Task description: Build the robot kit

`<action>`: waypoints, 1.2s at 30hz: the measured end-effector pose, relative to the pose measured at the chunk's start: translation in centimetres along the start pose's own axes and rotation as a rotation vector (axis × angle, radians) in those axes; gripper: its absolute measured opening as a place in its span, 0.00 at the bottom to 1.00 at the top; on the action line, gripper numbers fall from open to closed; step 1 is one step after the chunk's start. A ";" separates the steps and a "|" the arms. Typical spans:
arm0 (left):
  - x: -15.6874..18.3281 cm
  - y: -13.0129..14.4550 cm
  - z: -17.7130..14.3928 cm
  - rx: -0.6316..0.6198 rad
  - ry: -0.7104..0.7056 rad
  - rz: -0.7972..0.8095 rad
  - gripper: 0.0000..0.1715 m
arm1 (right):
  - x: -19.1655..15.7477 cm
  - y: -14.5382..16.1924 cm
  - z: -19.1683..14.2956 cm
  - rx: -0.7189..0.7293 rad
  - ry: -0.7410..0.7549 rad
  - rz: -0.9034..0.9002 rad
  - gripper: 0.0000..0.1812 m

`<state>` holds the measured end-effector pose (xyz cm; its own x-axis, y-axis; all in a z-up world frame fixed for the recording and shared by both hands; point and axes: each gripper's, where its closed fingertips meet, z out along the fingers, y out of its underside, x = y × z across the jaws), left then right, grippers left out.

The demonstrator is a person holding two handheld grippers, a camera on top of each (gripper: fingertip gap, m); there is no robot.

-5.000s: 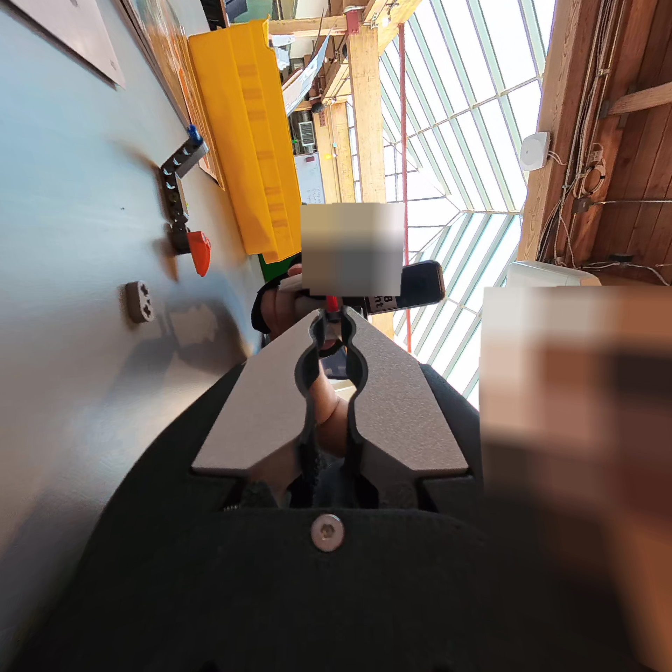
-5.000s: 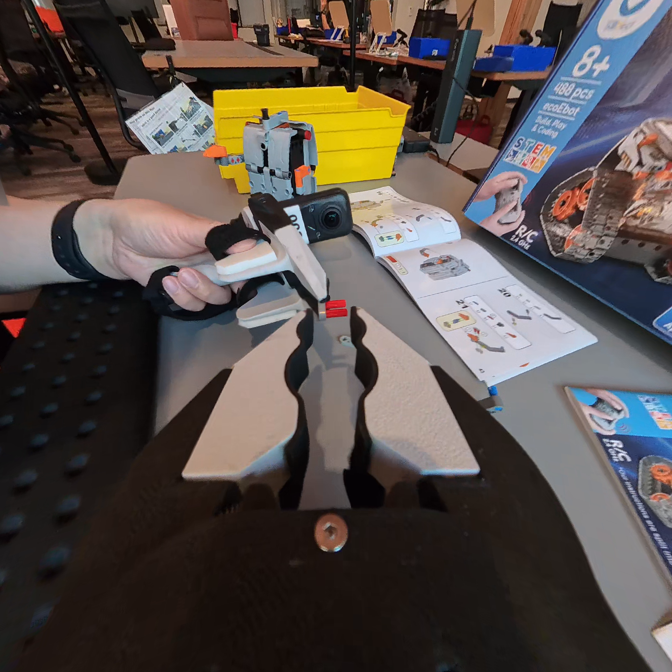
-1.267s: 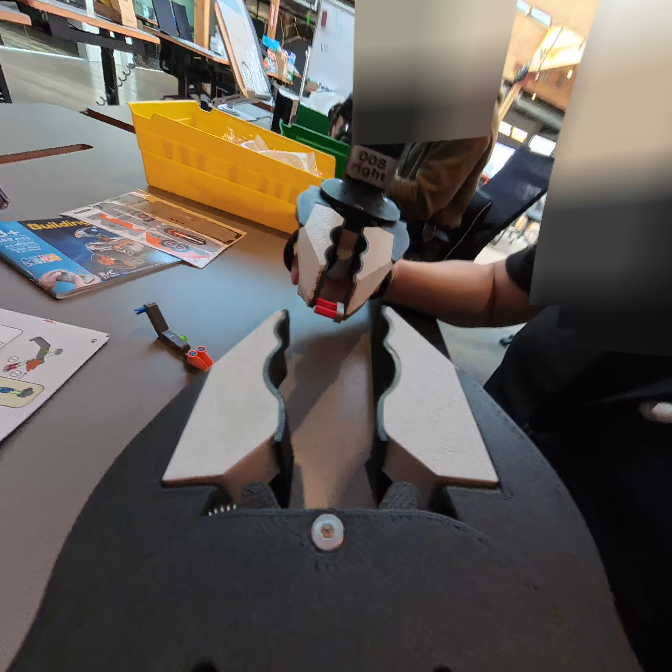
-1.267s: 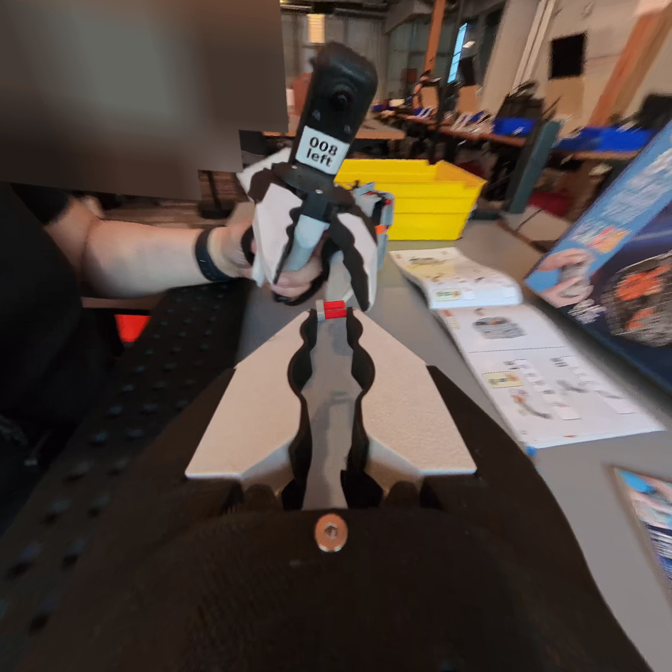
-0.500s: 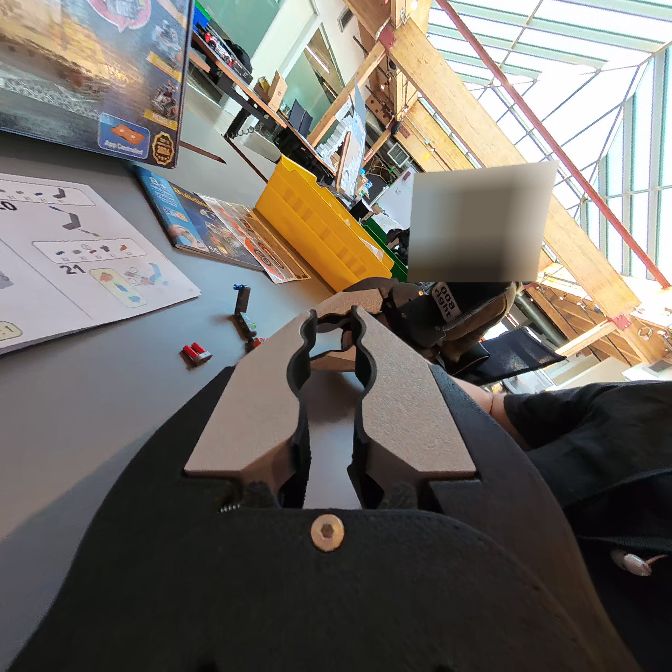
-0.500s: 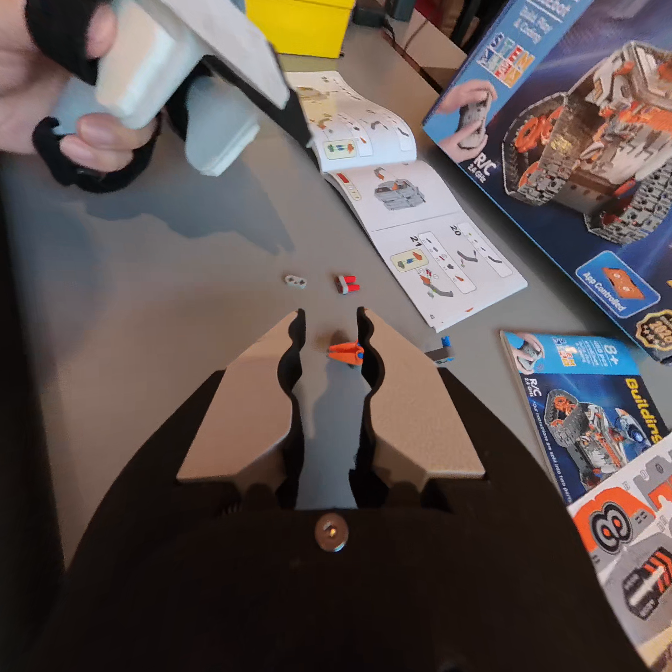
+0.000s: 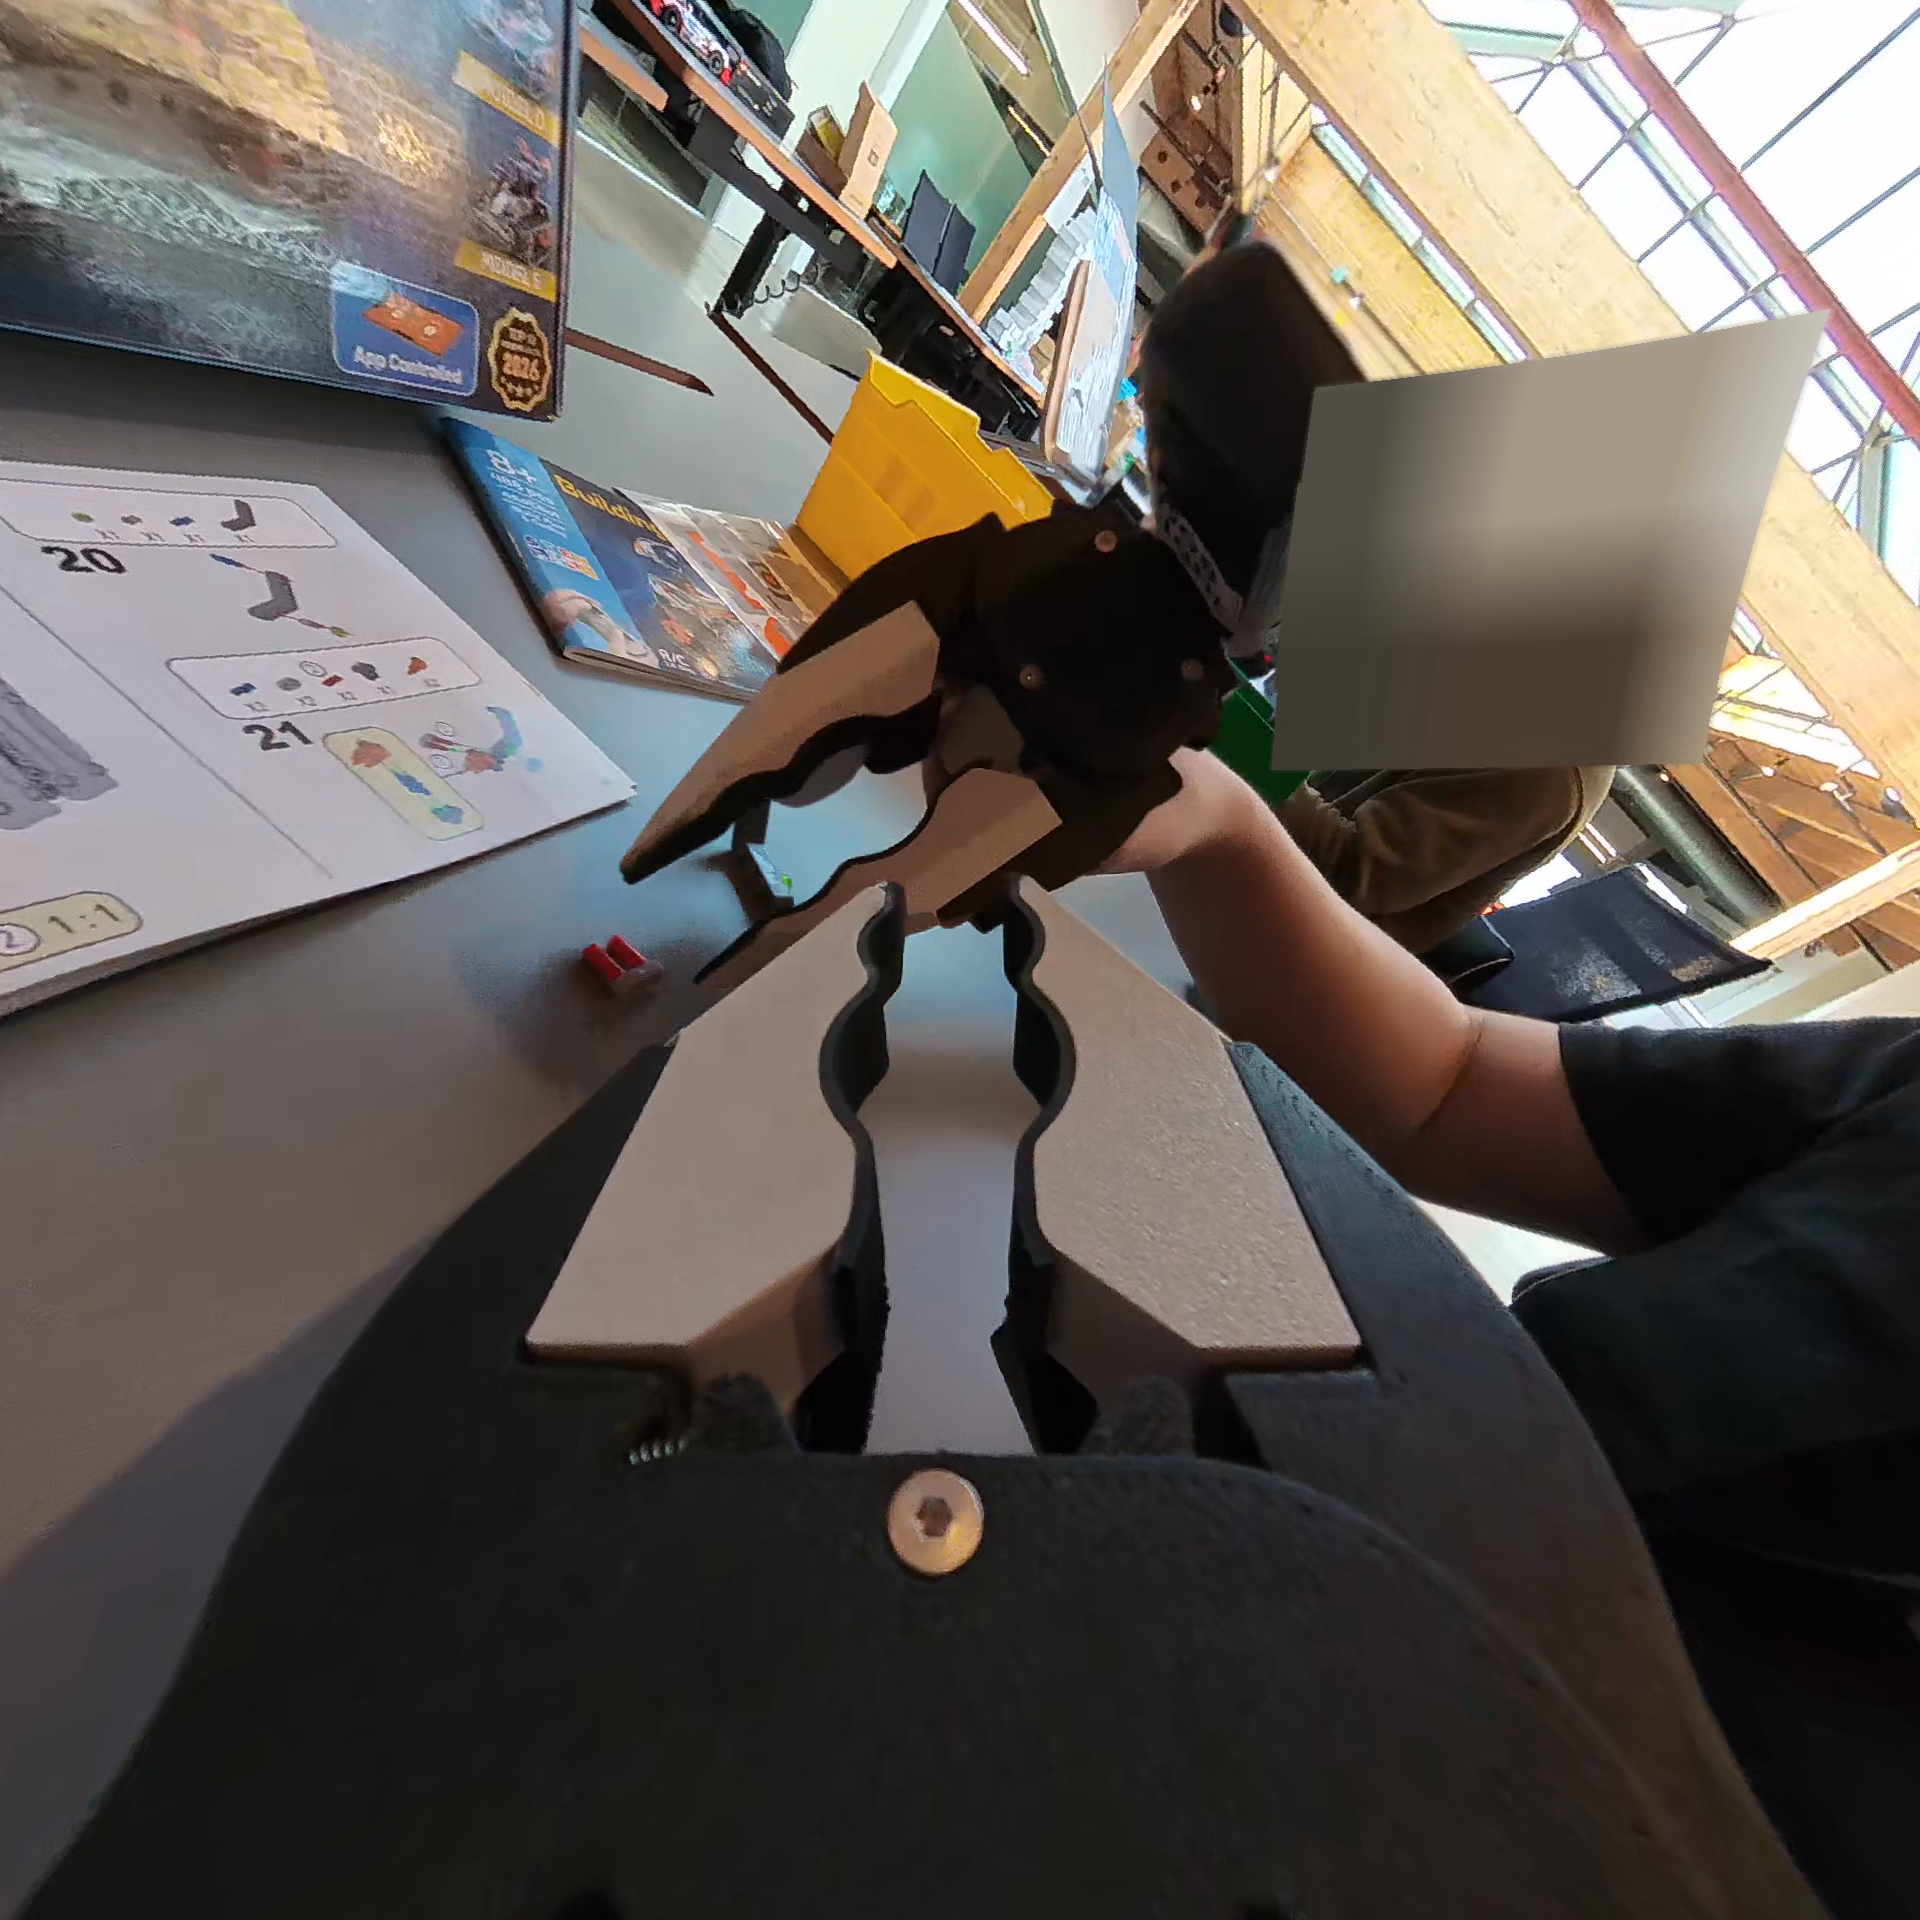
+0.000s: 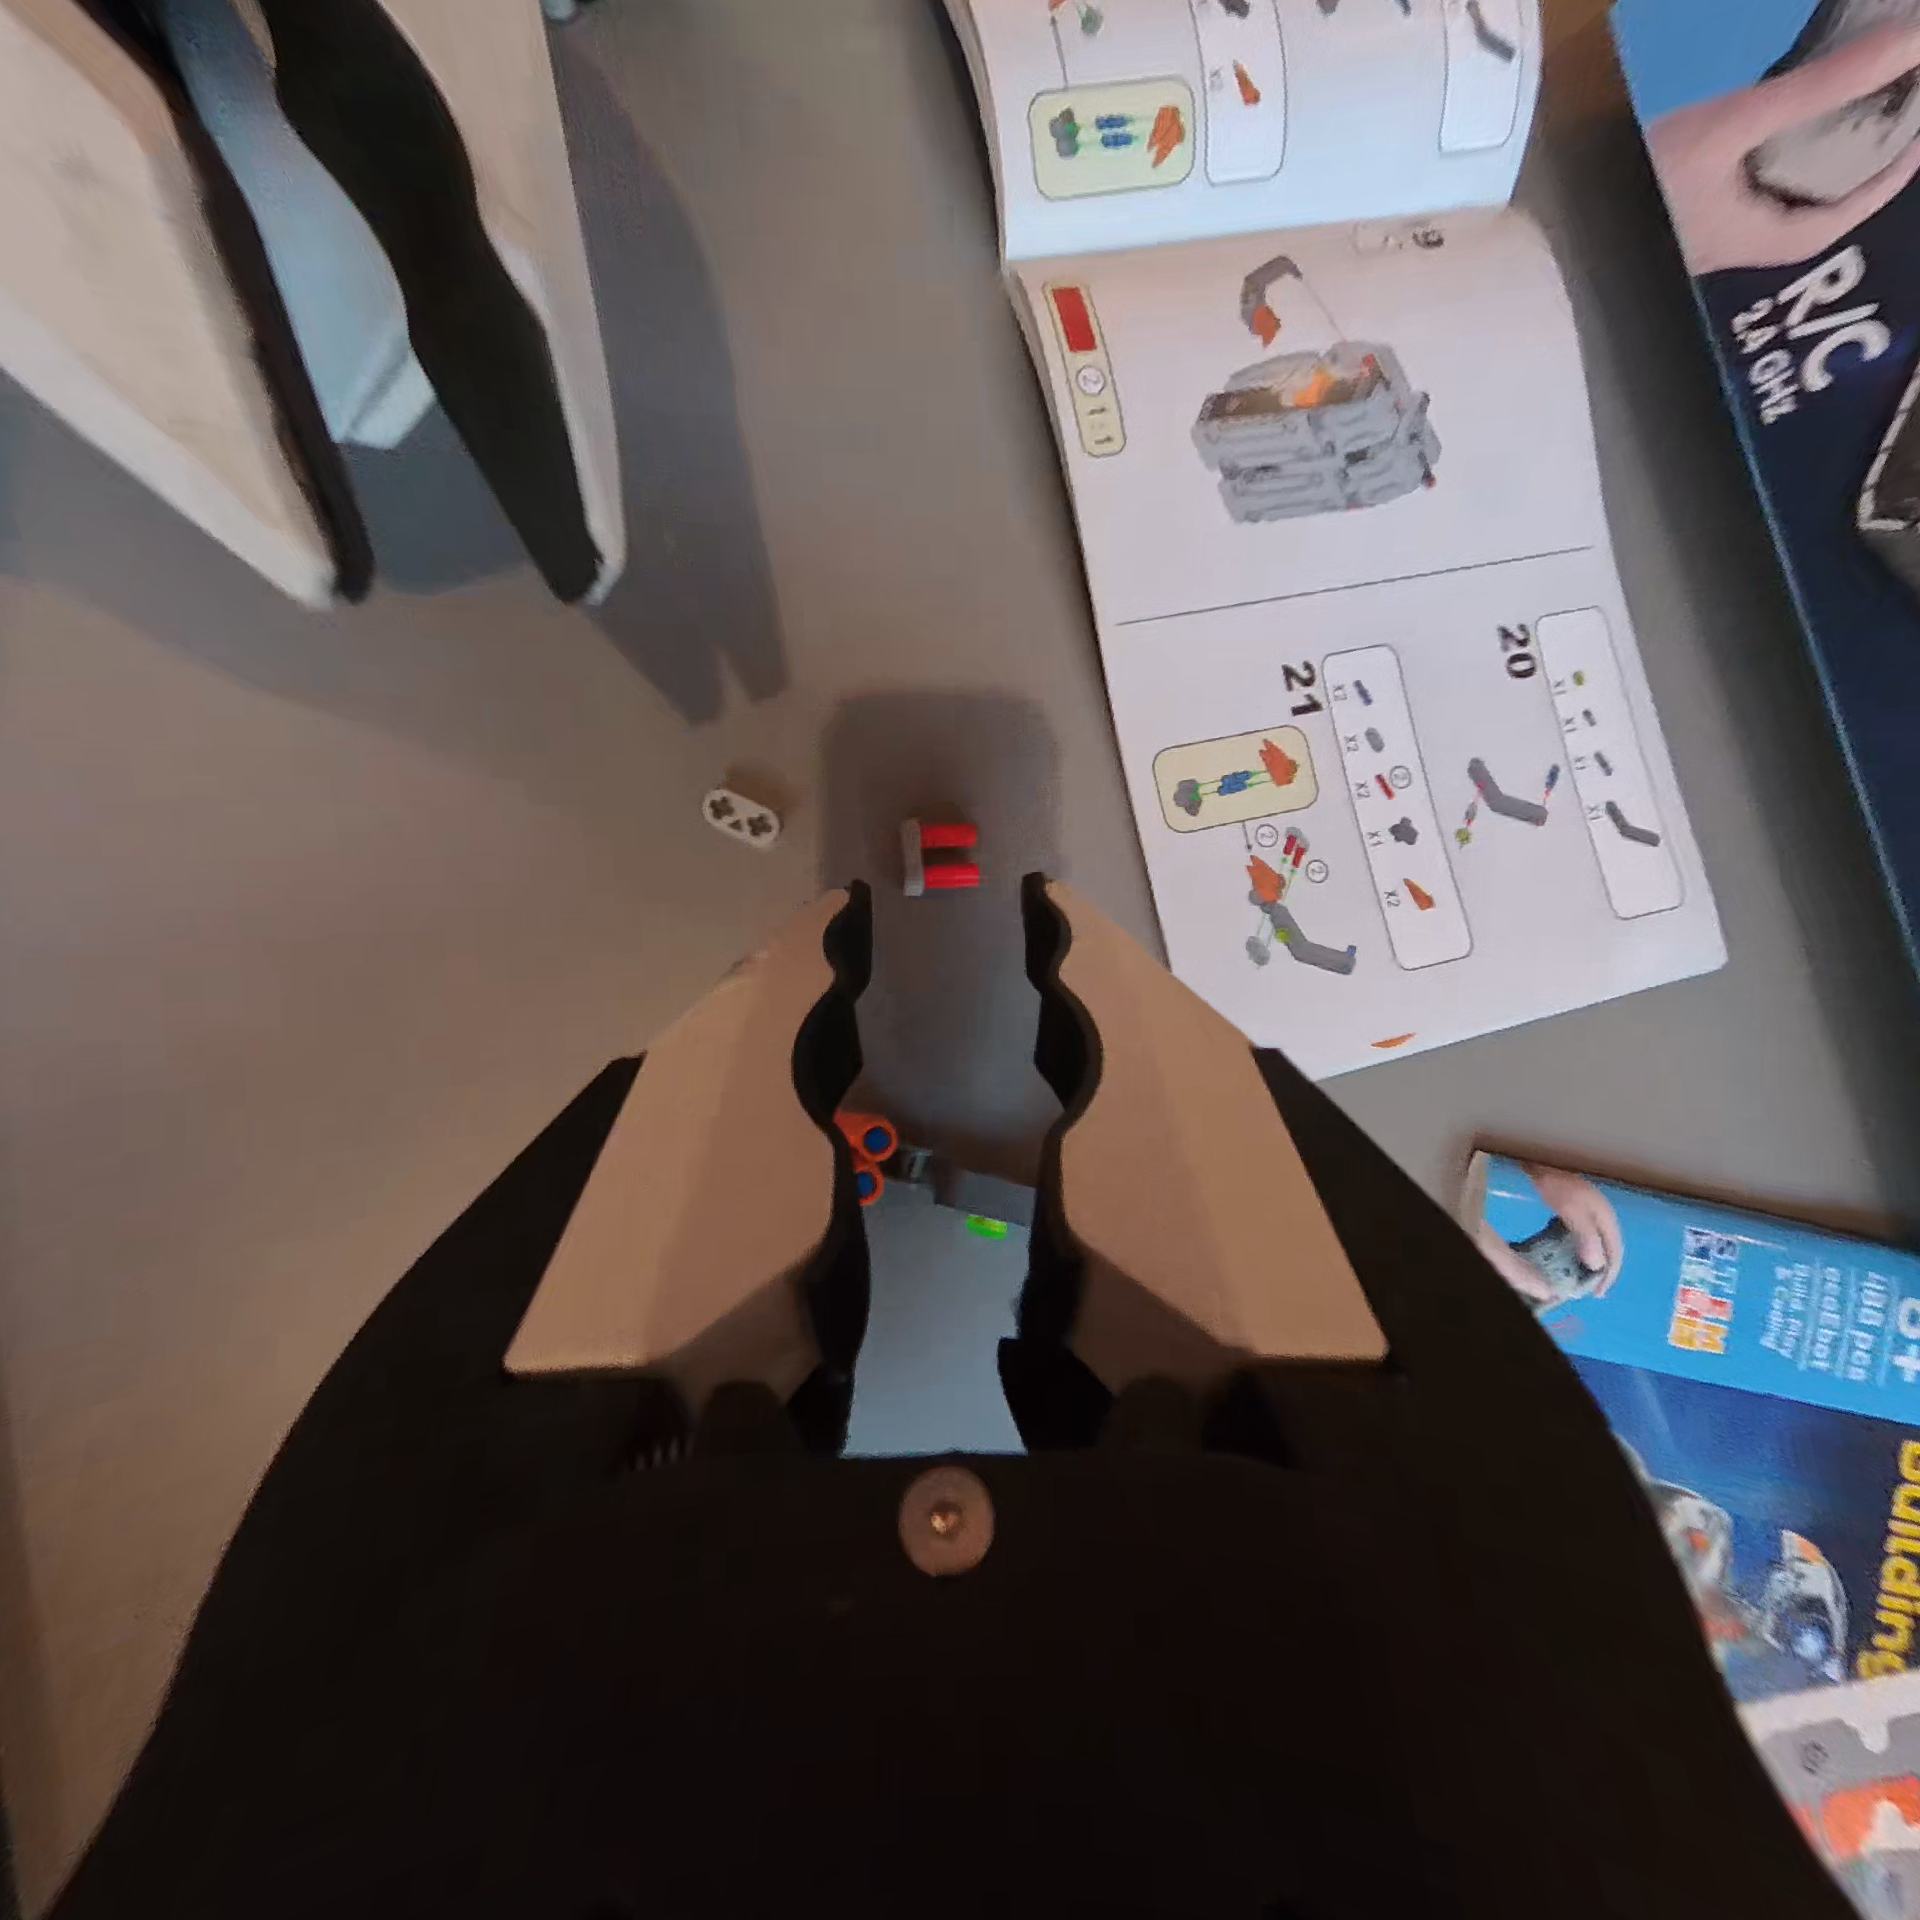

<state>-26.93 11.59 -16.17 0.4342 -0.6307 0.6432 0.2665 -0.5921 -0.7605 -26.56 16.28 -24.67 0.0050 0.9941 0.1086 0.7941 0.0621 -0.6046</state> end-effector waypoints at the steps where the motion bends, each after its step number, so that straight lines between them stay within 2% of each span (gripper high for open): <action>1: -0.1 -0.2 -0.1 0.009 0.003 -0.008 0.09 | -0.2 0.2 0.1 -0.007 -0.022 0.011 0.15; 7: -0.2 -0.5 -0.2 0.020 0.015 -0.041 0.09 | -0.2 0.2 0.9 -0.026 -0.055 0.039 0.15; 12: -0.4 -0.3 -0.2 0.013 0.015 -0.053 0.09 | -0.4 0.1 1.1 -0.012 -0.087 0.050 0.08; 14: -0.6 -0.4 -0.4 0.021 0.009 -0.062 0.09 | 0.2 0.1 0.8 -0.004 -0.019 -0.009 0.08; 16: -0.7 -0.7 -0.5 0.035 0.007 -0.072 0.10 | -0.5 -1.0 0.0 0.091 0.023 -0.132 0.08; 17: -0.8 -0.8 -0.6 0.044 0.007 -0.076 0.10 | -0.7 -1.4 -0.5 0.133 0.065 -0.175 0.02; 21: -1.1 -0.9 -0.9 0.061 0.001 -0.102 0.10 | -1.5 -2.6 -3.2 0.241 0.233 -0.342 0.02; 24: -1.6 -0.6 -0.9 0.050 -0.011 -0.126 0.09 | -2.2 -2.4 -3.6 0.224 0.250 -0.340 0.01; 29: -1.1 -0.9 -1.0 0.064 0.012 -0.115 0.09 | -2.6 -5.5 -6.8 0.410 0.386 -0.434 0.00; 31: -0.8 -1.1 -1.0 0.072 0.028 -0.112 0.10 | -3.0 -6.3 -7.6 0.442 0.414 -0.449 0.00; 34: -1.0 -1.0 -1.0 0.066 0.018 -0.116 0.09 | -2.6 -4.9 -6.1 0.334 0.378 -0.414 0.00; 36: -1.1 -1.2 -1.2 0.078 0.016 -0.117 0.09 | -2.9 -3.3 -4.7 0.278 0.268 -0.313 0.00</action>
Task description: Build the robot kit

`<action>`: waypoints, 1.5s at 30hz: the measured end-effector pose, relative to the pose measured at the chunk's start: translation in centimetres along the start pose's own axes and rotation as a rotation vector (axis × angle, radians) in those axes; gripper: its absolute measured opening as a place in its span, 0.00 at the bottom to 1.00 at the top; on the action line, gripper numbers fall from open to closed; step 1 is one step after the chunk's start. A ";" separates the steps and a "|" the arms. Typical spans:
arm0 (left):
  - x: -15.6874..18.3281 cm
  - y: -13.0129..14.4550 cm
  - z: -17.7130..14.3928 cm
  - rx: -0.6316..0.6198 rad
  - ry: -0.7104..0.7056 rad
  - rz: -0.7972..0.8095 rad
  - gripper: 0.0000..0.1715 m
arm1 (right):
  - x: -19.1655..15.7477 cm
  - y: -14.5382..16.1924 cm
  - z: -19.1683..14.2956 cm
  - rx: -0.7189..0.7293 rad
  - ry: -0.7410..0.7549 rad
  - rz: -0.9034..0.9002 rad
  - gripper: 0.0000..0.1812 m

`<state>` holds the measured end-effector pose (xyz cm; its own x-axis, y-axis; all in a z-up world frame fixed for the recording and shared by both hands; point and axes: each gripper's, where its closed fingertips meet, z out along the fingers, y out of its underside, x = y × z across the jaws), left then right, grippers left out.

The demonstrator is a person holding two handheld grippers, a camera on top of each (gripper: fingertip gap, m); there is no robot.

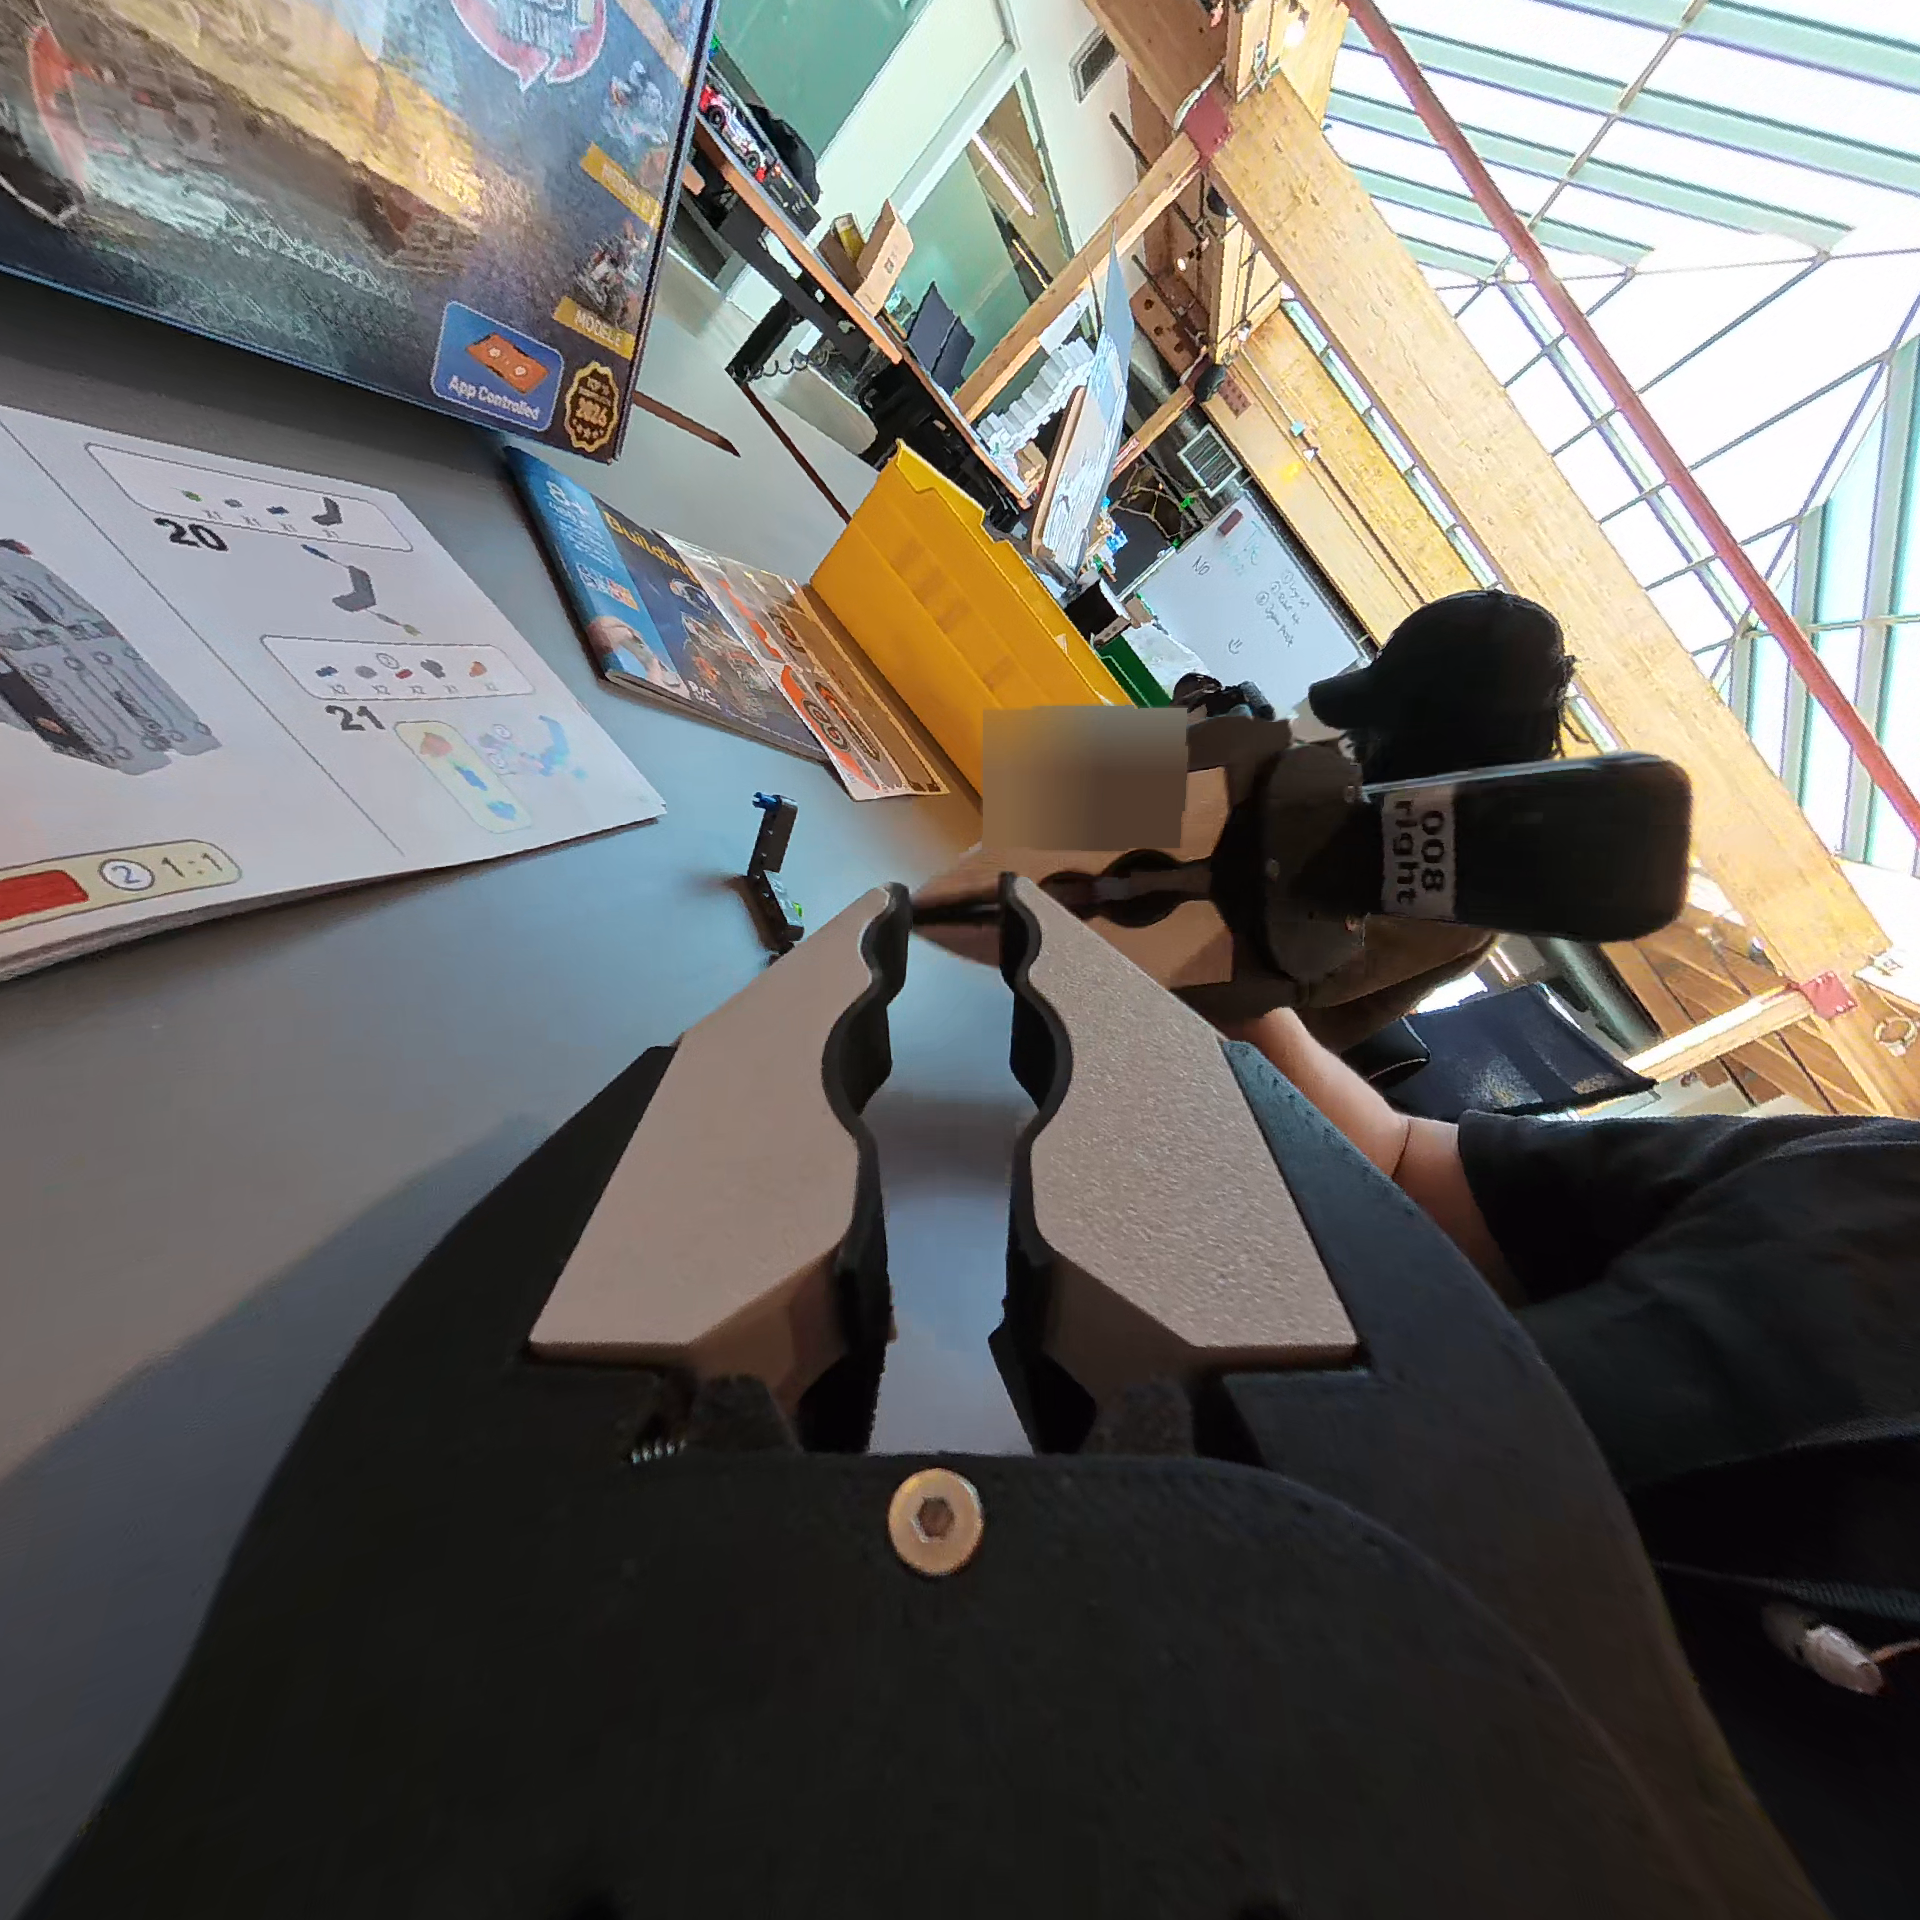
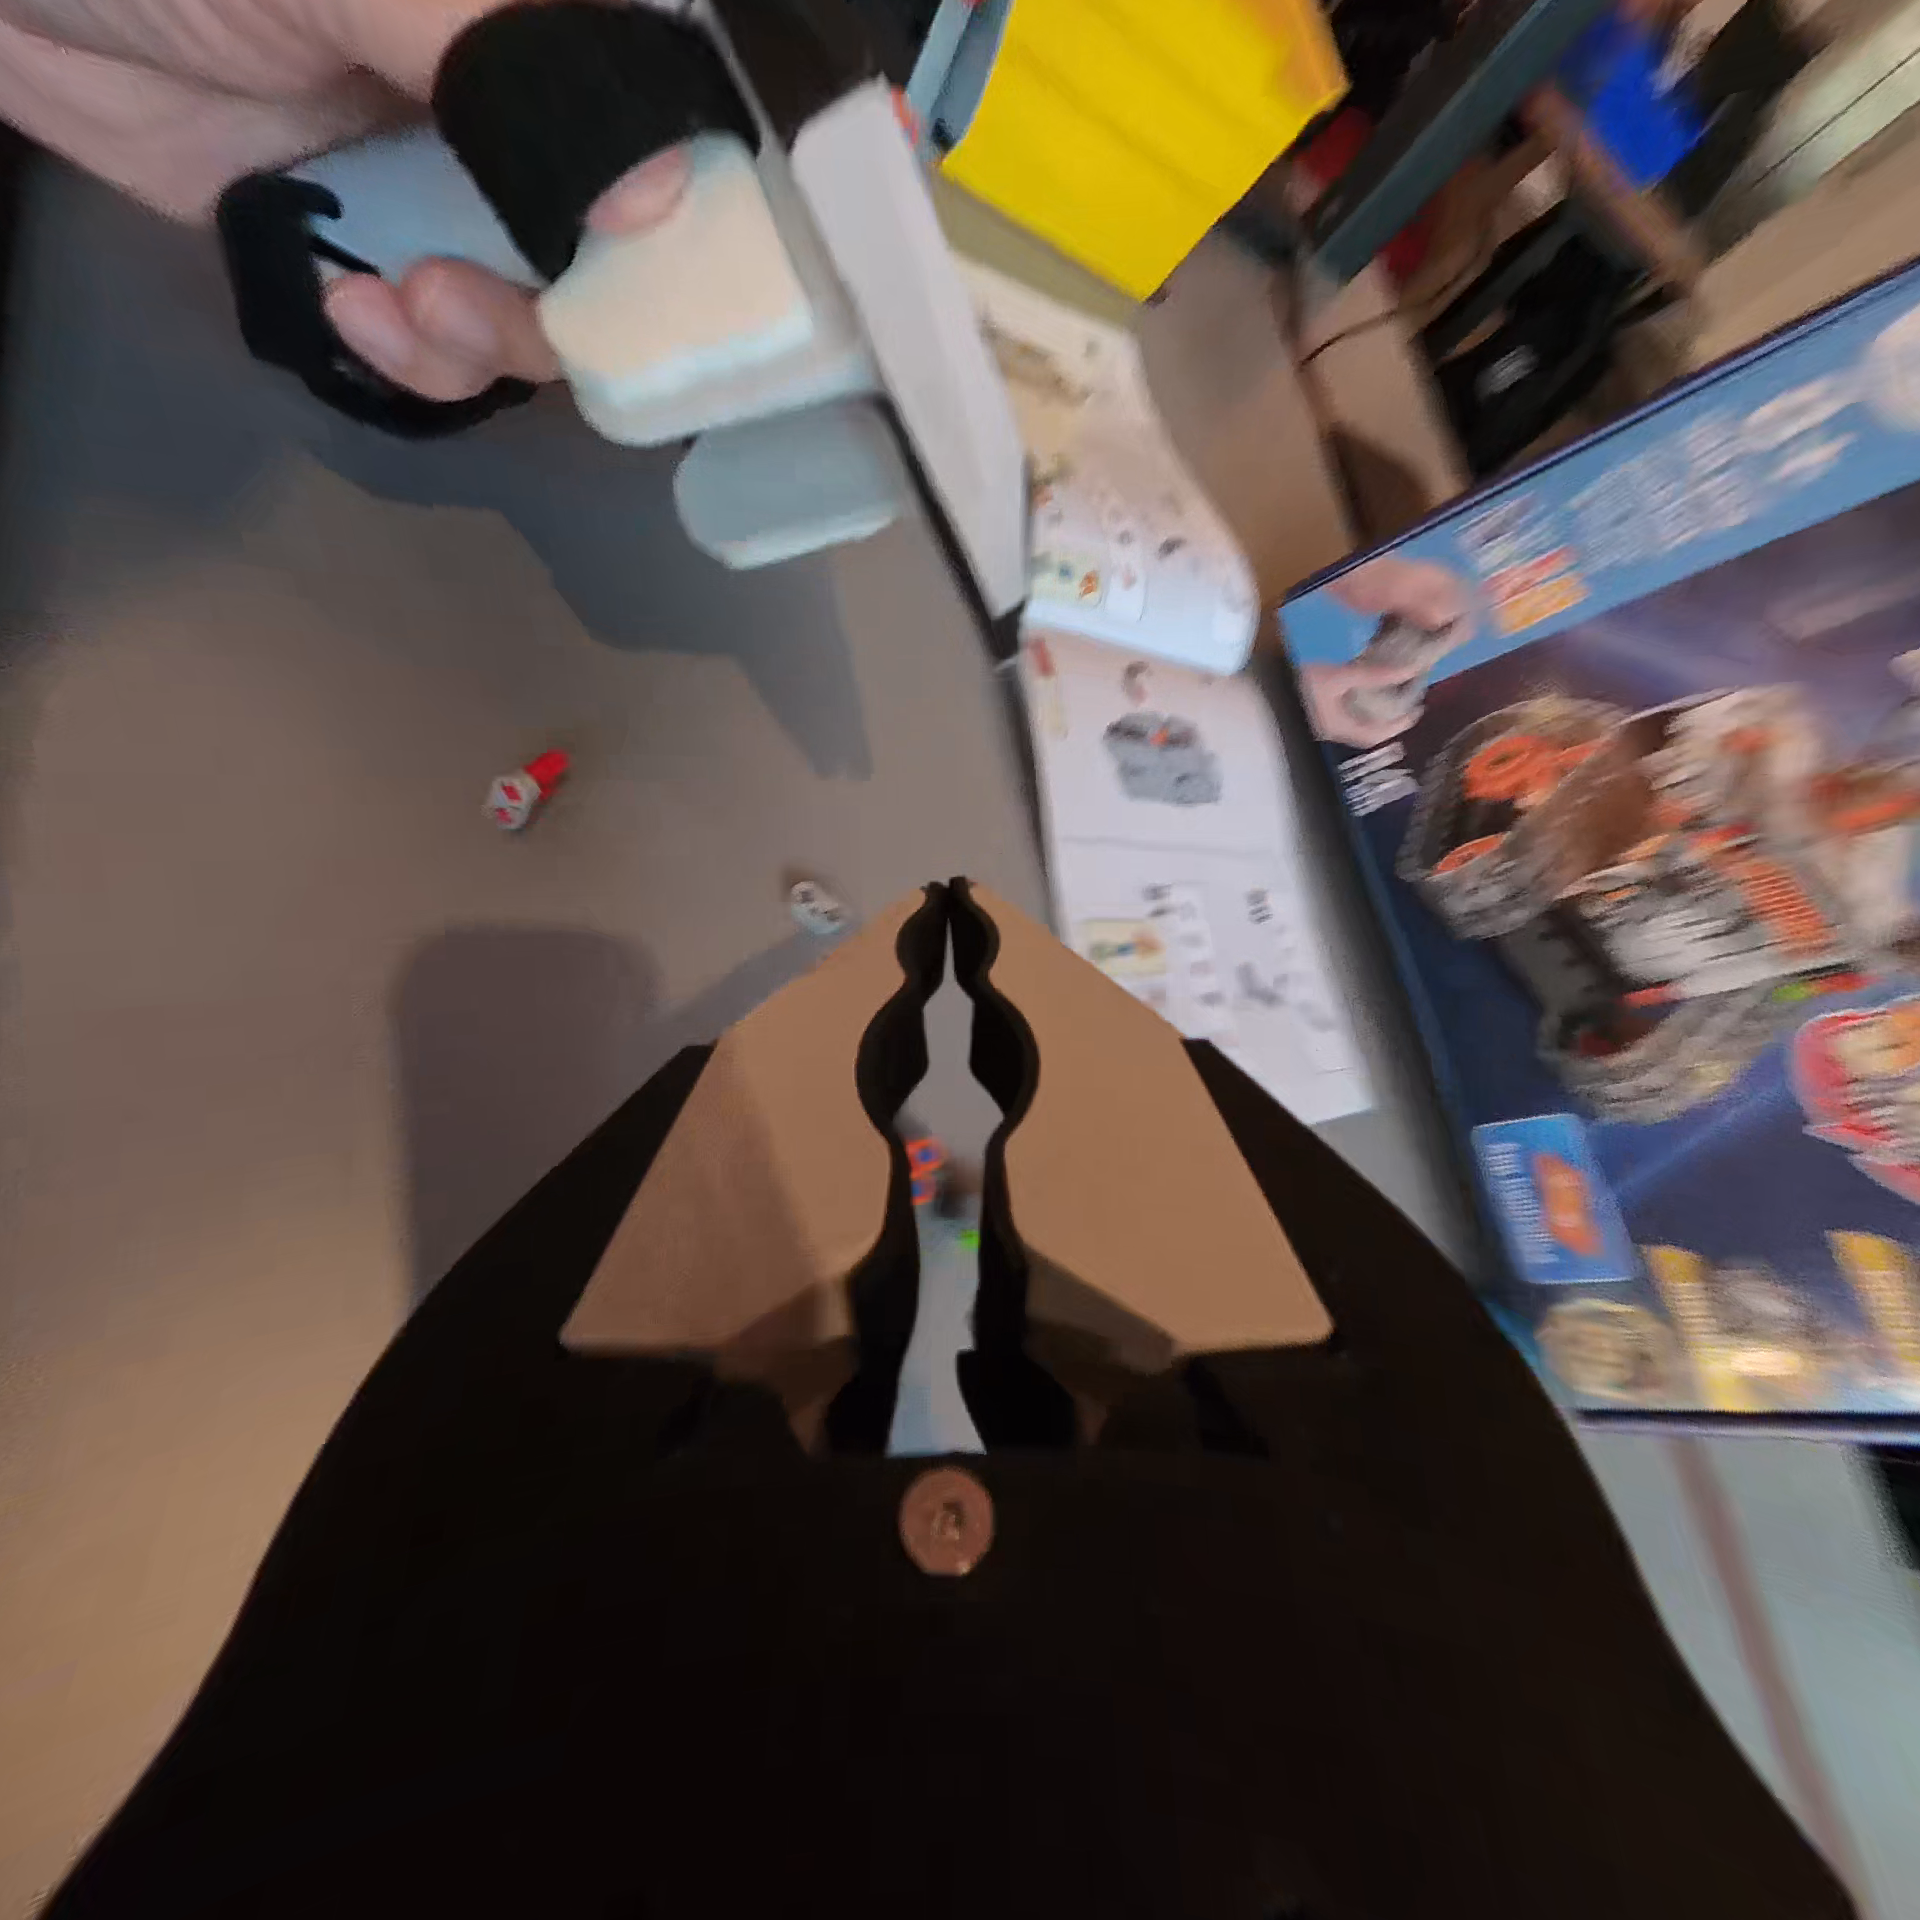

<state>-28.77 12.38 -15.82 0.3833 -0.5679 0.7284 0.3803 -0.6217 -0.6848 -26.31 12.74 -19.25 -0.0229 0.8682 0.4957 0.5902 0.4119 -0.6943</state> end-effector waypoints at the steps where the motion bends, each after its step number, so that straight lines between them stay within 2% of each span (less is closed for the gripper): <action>1: 0.1 -0.1 -0.1 0.005 0.000 0.003 0.08 | -1.2 0.6 0.1 -0.017 -0.083 0.077 0.03; 3: 0.2 -0.1 -0.1 0.006 0.003 0.005 0.08 | -4.2 0.8 0.2 -0.001 -0.261 0.256 0.12; 5: 0.2 0.1 0.0 -0.001 0.003 0.006 0.09 | -7.1 0.1 0.1 0.046 -0.399 0.392 0.12; 7: 0.3 0.3 0.2 -0.011 0.008 0.003 0.09 | -9.1 -0.5 0.3 0.048 -0.467 0.441 0.15; 10: 0.4 0.7 0.5 -0.033 0.011 0.003 0.09 | -9.9 -0.4 1.3 0.003 -0.430 0.393 0.17; 13: 0.5 1.0 0.7 -0.048 0.011 0.003 0.09 | -9.8 -0.2 2.1 -0.003 -0.392 0.240 0.22; 15: 0.5 0.9 0.6 -0.045 0.015 -0.002 0.09 | -10.1 -0.6 2.4 0.028 -0.425 0.135 0.24; 18: 0.5 0.8 0.6 -0.040 0.018 -0.008 0.09 | -9.7 -0.8 3.0 0.012 -0.463 0.069 0.27; 23: 0.4 0.7 0.4 -0.037 0.012 -0.008 0.09 | -9.7 -0.7 3.4 -0.024 -0.581 0.050 0.24; 26: 0.3 0.6 0.4 -0.034 0.014 -0.015 0.09 | -10.3 -0.6 3.3 -0.039 -0.664 0.114 0.14; 28: 0.3 0.7 0.4 -0.037 0.014 -0.016 0.09 | -10.4 -0.6 3.2 -0.031 -0.666 0.131 0.09; 31: 0.4 0.8 0.5 -0.044 0.018 -0.009 0.09 | -9.2 -0.1 3.1 -0.058 -0.550 0.053 0.08; 34: 1.1 0.4 0.5 -0.022 0.049 0.000 0.10 | -7.8 -1.3 1.4 0.060 -0.428 0.043 0.08; 38: 2.6 -0.7 0.1 0.051 0.135 -0.010 0.13 | -4.0 -3.0 -2.1 0.238 -0.187 0.071 0.08; 41: 4.4 -0.9 0.1 0.075 0.293 -0.109 0.15 | -1.8 -5.6 -5.4 0.442 -0.078 0.144 0.08; 45: 7.6 0.5 0.9 -0.011 0.482 -0.155 0.14 | -0.7 -8.3 -8.5 0.633 0.015 0.152 0.08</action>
<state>-24.88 8.22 -10.67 -0.1099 -0.6513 0.7508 0.3924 -0.7225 -0.5692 -24.32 6.39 -9.41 0.0376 0.9275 0.3720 -0.0034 0.3724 -0.9281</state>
